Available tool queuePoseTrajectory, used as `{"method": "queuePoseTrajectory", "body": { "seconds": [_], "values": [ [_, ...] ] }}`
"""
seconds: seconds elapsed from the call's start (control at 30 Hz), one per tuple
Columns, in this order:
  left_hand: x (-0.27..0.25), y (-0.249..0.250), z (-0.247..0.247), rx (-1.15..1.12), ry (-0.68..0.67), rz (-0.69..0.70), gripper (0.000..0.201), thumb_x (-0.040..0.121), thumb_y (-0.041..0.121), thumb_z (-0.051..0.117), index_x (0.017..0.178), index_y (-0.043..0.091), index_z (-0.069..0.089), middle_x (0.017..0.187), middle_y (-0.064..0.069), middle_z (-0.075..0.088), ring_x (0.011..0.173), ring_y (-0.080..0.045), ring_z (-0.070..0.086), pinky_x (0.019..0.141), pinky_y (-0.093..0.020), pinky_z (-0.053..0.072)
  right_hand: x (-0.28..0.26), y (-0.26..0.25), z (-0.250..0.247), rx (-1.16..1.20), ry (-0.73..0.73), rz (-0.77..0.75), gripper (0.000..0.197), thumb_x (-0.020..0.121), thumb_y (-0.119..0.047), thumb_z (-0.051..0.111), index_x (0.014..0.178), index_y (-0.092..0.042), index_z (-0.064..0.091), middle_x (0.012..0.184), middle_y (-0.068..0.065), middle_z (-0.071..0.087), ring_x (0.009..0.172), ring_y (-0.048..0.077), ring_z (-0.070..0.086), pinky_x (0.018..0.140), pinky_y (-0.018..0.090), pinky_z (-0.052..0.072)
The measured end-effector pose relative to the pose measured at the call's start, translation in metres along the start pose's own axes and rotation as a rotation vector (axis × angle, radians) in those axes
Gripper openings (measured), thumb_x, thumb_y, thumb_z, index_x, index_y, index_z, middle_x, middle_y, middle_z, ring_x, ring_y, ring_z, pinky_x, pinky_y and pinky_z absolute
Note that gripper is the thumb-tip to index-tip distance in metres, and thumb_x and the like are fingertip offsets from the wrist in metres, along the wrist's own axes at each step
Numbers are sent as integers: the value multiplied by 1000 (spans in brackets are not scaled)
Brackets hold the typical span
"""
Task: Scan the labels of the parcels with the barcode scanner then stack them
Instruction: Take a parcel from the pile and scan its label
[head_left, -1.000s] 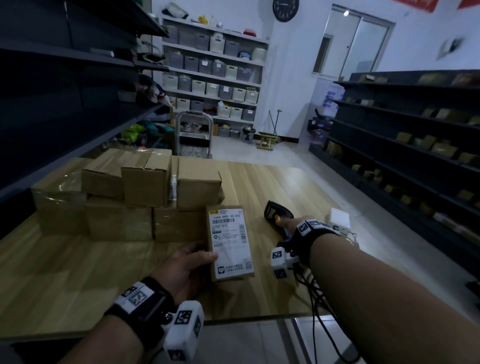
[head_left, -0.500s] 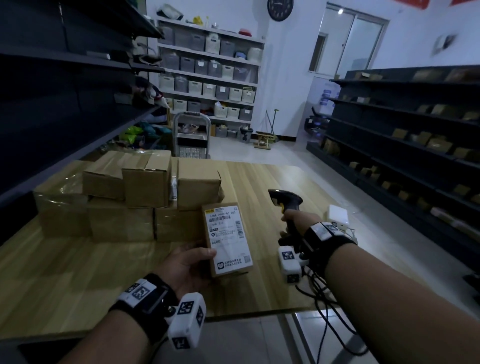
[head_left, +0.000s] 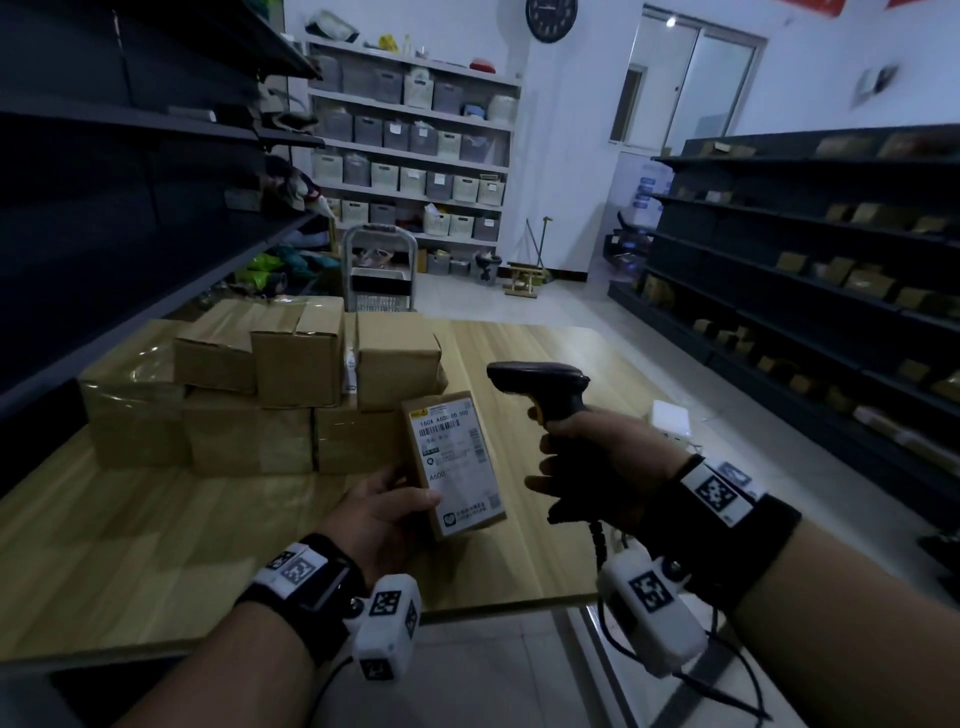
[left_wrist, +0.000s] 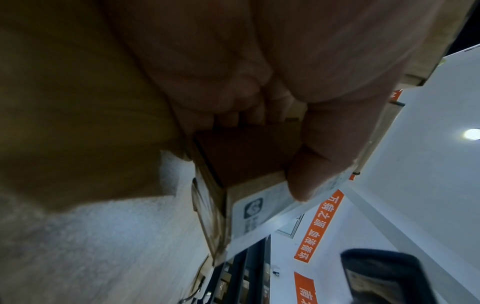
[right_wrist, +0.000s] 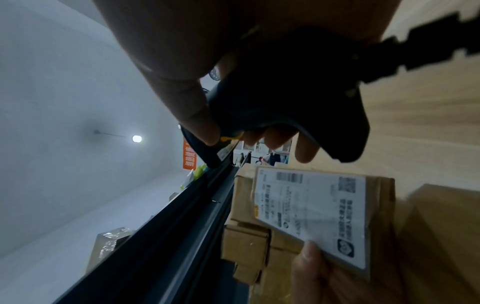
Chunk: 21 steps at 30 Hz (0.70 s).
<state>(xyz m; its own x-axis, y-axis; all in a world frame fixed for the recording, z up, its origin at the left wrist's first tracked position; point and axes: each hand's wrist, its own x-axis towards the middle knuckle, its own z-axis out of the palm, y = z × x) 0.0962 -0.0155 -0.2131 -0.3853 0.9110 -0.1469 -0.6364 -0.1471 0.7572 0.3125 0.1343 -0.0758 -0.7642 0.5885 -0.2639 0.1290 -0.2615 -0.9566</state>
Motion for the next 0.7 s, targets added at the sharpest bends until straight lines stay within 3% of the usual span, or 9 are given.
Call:
{"method": "queuePoseTrajectory", "body": {
  "seconds": [0.1,0.17,0.27,0.37,0.53,0.6,0.7],
  "values": [
    [1,0,-1,16,30,16,72,79,-4,81,148,5,61,138,-29,71,124,-50,71,98,-61,61,-15,-6,7,-35,25,-22,20,95,1,67,114,-6,65,90,20,71,83,41,71,71,56,60],
    [1,0,-2,22,26,16,69,81,-5,80,147,4,61,138,-29,71,125,-51,71,99,-61,60,-18,-6,7,-102,48,-61,17,94,3,67,107,-5,61,76,18,66,65,33,66,63,46,58],
    [2,-1,-3,22,15,16,70,79,-7,82,146,1,62,137,-30,71,124,-51,71,93,-61,64,-19,-3,10,-231,90,-61,9,95,-4,71,101,-6,66,65,10,56,52,24,54,56,35,47],
    [2,-1,-3,46,18,19,82,70,-4,88,146,0,60,136,-31,71,123,-52,71,96,-63,62,-21,1,13,-283,119,-15,7,95,-8,73,96,-6,66,62,8,54,48,22,48,53,32,43],
    [0,1,-1,38,8,-5,63,80,-9,76,141,0,63,131,-30,74,118,-50,74,82,-57,68,-21,4,15,-283,123,40,9,95,-9,72,103,-6,66,61,8,53,49,22,46,55,33,40],
    [0,0,-1,37,9,-14,64,81,-9,76,143,-1,61,132,-31,73,118,-51,74,84,-58,68,-22,6,15,-283,115,73,11,96,-8,70,106,-8,67,61,7,52,48,21,44,54,31,39],
    [-2,4,-1,64,18,-24,63,83,-7,77,144,1,61,133,-29,73,120,-49,73,90,-59,66,-22,8,18,-289,111,110,7,95,-5,68,97,-6,61,59,7,46,48,19,39,54,31,33]
  ]
}}
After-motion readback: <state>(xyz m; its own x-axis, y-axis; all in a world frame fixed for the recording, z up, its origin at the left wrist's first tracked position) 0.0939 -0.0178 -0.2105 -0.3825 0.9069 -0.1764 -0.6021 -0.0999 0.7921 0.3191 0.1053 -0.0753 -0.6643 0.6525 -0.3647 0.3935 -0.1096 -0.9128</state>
